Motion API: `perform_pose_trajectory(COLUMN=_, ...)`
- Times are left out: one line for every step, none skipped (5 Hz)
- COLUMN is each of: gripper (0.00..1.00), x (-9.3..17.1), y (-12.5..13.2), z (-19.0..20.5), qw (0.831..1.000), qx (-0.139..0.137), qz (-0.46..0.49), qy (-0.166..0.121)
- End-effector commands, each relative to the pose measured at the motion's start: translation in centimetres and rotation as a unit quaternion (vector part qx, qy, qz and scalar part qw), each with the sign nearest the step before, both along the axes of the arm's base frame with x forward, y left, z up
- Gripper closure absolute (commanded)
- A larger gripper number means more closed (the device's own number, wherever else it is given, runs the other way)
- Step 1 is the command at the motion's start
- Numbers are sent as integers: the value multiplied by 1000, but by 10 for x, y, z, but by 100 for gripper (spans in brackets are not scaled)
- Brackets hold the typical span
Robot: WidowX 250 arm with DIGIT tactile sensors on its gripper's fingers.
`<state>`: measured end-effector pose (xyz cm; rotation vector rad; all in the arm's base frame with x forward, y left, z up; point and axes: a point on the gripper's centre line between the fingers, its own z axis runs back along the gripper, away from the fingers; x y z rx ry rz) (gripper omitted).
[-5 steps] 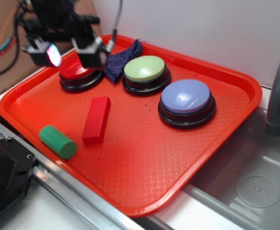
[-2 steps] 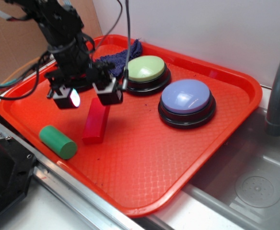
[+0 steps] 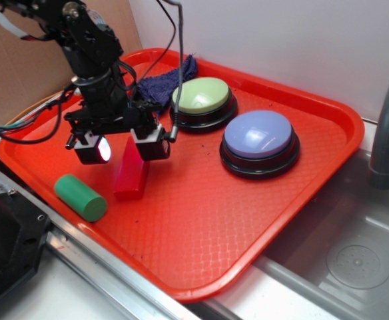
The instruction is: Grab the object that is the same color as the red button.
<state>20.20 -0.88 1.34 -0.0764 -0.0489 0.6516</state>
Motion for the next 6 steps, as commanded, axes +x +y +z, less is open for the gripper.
perform_pose_trajectory(gripper=77, x=10, y=0, z=-1, qw=999, qx=21, qz=7, qy=24)
perform_pose_trajectory(gripper=100, x=10, y=-1, z=-2, qw=999, qx=27, qz=16, qy=29)
perform_pose_trajectory(gripper=100, x=10, y=-1, z=0, qw=999, qx=33, qz=20, qy=31)
perform_pose_trajectory(gripper=100, x=13, y=0, z=25, qw=999, qx=45, qz=-28, qy=0)
perform_pose_trajectory(gripper=100, x=19, y=2, z=75, qw=995, qx=34, qz=-85, qy=-36)
perform_pose_trajectory(gripper=100, x=18, y=6, z=126, qw=987, qx=41, qz=-145, qy=-54)
